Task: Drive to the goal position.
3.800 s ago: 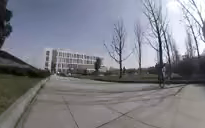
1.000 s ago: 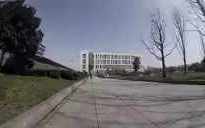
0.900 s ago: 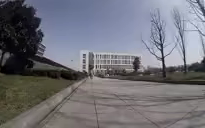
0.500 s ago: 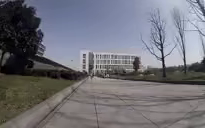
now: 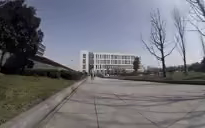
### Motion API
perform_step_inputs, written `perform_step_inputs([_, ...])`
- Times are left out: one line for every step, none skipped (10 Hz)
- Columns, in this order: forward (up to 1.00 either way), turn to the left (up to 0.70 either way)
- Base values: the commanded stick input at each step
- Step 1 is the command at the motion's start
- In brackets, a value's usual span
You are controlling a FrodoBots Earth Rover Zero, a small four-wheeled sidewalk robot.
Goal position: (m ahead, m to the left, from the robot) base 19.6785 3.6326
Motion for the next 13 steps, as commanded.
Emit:
perform_step_inputs([0.00,0.33])
perform_step_inputs([0.00,0.00])
perform_step_inputs([0.00,0.00])
perform_step_inputs([0.00,0.00])
perform_step_inputs([0.00,0.00])
perform_step_inputs([0.00,0.00])
perform_step_inputs([0.00,0.00])
perform_step_inputs([0.00,0.00])
perform_step_inputs([0.00,0.00])
perform_step_inputs([0.00,0.00])
perform_step_inputs([0.18,0.00])
perform_step_inputs([0.70,0.00])
perform_step_inputs([0.70,0.00])
